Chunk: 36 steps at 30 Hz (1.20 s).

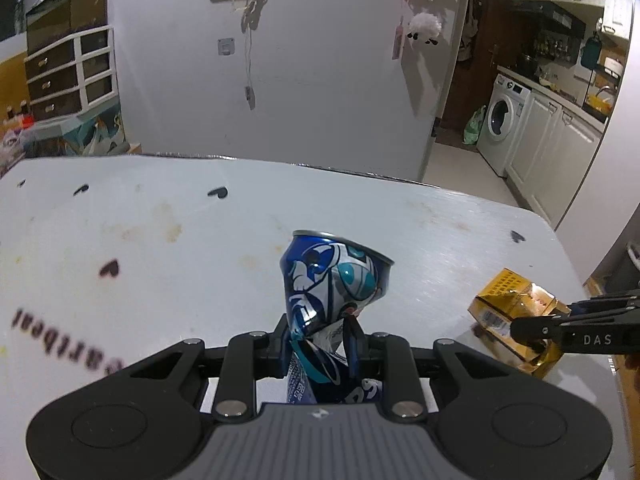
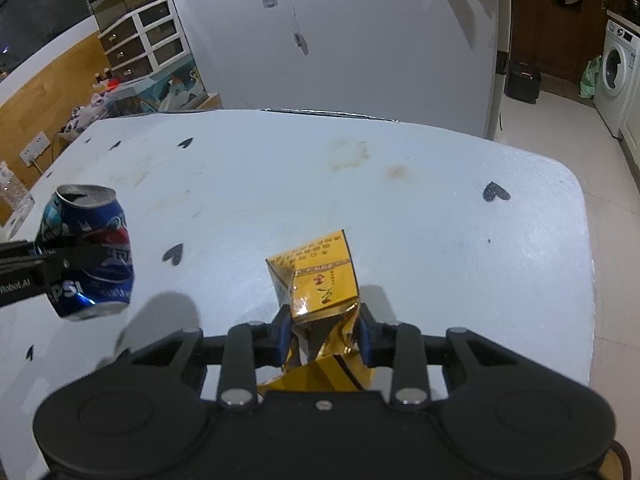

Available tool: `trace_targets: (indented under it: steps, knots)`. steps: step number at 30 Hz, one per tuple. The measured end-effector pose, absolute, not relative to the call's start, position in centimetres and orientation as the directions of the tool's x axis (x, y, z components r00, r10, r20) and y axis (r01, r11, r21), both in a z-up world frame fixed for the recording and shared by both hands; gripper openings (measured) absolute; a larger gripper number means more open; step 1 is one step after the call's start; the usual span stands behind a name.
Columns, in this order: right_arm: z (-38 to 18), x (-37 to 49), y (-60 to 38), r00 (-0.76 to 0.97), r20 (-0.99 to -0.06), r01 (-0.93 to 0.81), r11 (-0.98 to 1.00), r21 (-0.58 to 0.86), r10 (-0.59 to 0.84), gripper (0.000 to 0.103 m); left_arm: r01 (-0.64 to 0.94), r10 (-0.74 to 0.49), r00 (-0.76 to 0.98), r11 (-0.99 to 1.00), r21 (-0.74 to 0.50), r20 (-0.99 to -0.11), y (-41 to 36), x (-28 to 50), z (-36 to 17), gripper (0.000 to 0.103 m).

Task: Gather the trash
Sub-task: 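Grasp the yellow crumpled box with right tool while left tool lifts the can, then carry the blue can and yellow box with both tools over the trash bin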

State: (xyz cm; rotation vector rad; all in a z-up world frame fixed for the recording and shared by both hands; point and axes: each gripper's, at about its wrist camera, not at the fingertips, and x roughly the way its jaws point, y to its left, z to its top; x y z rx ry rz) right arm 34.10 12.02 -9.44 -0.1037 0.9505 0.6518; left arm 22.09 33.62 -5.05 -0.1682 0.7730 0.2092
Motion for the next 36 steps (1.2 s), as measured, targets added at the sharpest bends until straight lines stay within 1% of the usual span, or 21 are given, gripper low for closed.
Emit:
trace_targets:
  steps: [13,36]
  knots:
    - [-7.1,29.5,9.4,0.429,-0.764,-0.569,0.801,0.186,0.482,0.033,-0.301,0.116,0.684,0.944,-0.134,-0.72,29.6,17.5,-3.9,0.027]
    - [-4.7,24.7,3.1,0.476,-0.73,-0.55,0.814,0.189,0.491,0.033,-0.283,0.114,0.707,0.95,-0.131,-0.698,22.8,14.0,-1.7,0.027]
